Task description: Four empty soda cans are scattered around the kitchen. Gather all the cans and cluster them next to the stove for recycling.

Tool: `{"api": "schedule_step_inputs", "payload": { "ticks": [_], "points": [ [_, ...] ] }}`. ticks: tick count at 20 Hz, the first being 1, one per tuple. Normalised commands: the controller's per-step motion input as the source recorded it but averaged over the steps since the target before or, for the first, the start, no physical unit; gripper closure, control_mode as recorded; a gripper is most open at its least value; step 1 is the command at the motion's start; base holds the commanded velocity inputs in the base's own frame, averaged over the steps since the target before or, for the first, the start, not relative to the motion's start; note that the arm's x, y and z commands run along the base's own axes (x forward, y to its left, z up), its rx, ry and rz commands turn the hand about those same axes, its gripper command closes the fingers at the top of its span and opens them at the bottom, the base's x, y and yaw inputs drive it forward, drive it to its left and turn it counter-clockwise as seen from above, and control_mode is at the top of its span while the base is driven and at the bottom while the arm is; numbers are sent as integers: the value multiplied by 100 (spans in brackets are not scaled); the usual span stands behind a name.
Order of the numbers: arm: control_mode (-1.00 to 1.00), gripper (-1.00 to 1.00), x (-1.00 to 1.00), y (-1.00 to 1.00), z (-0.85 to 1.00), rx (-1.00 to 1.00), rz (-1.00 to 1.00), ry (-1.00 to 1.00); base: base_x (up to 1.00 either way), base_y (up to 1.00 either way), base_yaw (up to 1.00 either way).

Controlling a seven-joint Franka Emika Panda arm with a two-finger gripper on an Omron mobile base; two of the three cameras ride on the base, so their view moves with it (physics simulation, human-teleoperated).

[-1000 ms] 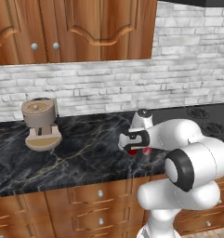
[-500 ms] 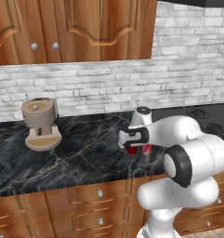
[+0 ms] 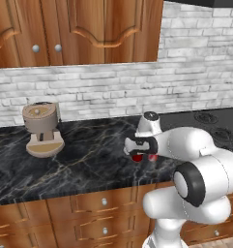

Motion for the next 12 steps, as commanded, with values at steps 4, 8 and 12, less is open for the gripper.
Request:
{"api": "schedule_step_inputs", "payload": {
  "ticks": [4,8,12],
  "points": [
    [-100,-100,-21,-4,65,1,0,-14,0,0,0],
    [-100,-100,-46,-11,76,7,0,-4,0,0,0],
    [-100,-100,-65,-14,73,12,-4,0,0,0,0]
  ]
}}
